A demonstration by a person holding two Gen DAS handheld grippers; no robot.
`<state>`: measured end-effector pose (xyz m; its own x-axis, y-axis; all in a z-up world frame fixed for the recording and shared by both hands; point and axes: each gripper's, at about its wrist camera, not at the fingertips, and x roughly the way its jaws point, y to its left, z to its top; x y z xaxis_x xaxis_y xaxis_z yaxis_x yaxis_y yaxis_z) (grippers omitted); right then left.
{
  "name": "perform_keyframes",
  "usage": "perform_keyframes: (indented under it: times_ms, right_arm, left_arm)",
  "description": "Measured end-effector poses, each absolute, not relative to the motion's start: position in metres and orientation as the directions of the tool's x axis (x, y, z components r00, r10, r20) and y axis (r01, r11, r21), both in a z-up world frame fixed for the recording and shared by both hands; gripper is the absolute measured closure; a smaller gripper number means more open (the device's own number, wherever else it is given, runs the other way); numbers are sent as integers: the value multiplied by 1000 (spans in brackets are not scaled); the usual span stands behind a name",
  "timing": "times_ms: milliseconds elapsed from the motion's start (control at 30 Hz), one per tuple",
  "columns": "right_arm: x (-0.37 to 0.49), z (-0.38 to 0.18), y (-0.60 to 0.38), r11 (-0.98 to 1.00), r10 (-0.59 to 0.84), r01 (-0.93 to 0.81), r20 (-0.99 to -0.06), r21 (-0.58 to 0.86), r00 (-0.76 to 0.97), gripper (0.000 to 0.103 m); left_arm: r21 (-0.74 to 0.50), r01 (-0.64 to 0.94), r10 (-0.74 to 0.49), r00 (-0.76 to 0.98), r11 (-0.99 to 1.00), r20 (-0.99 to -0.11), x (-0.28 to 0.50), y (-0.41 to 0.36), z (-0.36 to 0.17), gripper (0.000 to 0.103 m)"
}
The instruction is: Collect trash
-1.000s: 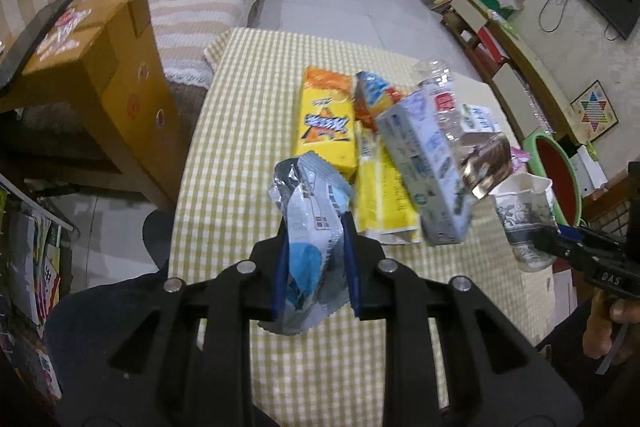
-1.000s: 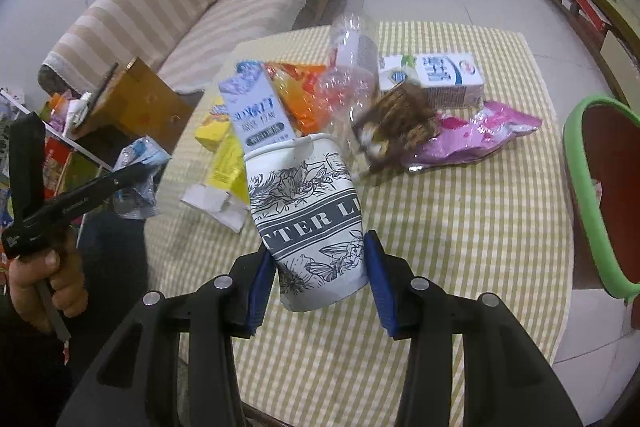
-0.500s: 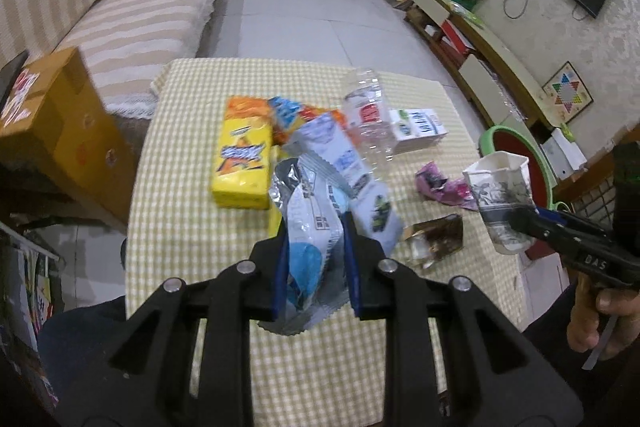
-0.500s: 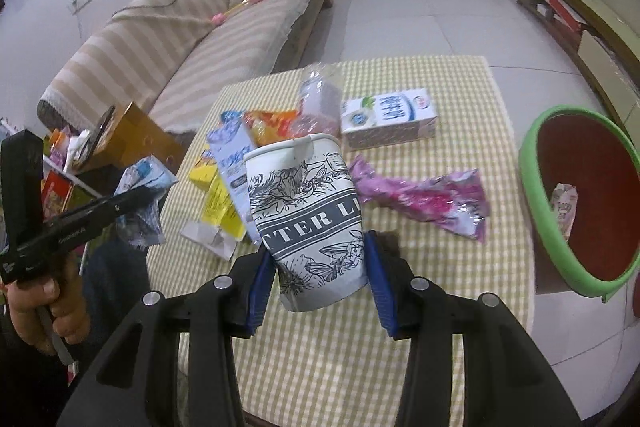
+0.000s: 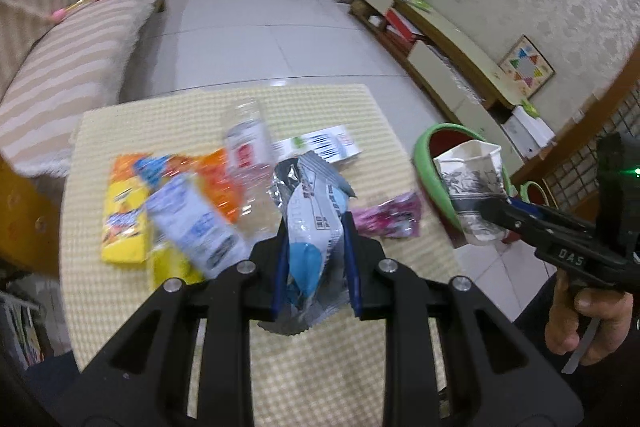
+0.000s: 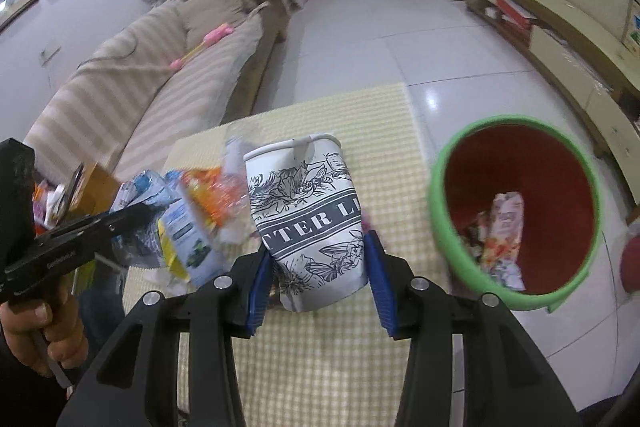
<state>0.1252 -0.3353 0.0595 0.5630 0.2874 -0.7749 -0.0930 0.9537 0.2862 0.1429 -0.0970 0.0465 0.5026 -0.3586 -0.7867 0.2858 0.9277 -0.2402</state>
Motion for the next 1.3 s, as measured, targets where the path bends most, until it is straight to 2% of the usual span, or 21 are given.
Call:
perform_keyframes:
  times_ms: [567,1133,1300]
  right_arm:
    - [131,66,-464,944,115,170,-765,283,634,61]
    - [142,49,-511,918,29,296,-787,266,616,61]
    - [144,45,-512,915,25,306,-794,263,608,61]
  left_arm:
    - [-276,505,-499,382,818,-778,194,-243,47,80]
    - [-362,555,-559,238,749,-794,225,-326,17,80]
    - [-400,537,-576,208,743,-790,229,-336,11,71]
